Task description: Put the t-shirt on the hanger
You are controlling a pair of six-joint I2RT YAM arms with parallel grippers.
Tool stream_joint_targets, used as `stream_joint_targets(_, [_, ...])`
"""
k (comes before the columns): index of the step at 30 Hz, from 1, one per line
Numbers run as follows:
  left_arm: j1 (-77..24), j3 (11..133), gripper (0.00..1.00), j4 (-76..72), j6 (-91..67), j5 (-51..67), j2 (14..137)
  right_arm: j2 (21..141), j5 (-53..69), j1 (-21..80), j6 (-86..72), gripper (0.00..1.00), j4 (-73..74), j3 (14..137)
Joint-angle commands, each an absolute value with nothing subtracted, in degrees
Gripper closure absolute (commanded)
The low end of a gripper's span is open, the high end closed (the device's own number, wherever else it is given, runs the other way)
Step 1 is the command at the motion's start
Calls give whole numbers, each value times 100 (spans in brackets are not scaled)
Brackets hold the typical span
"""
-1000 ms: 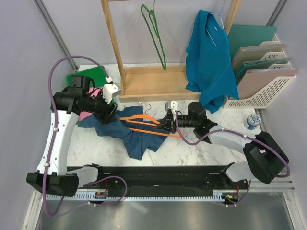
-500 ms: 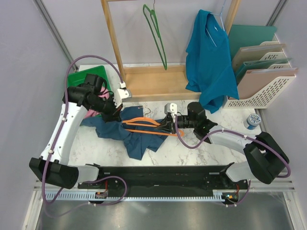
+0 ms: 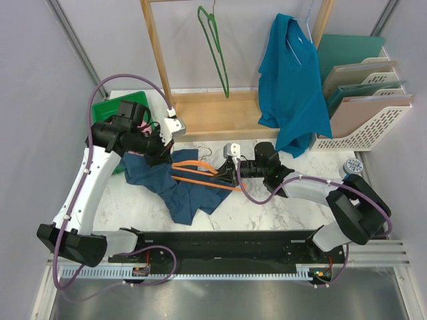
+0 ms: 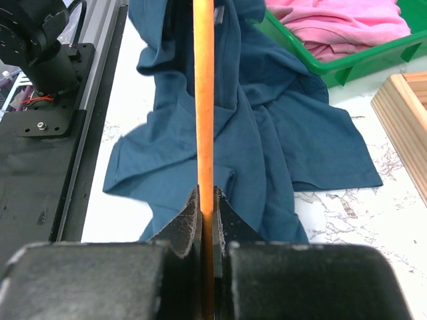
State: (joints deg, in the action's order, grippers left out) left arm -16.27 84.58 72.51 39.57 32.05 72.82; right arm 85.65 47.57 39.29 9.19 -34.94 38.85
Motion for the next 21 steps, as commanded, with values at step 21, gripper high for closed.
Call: stream_joint_targets(21, [-2725,8895,98,5943,3605,3454,7190,8455,4667,4043,422,100,-4509,4149])
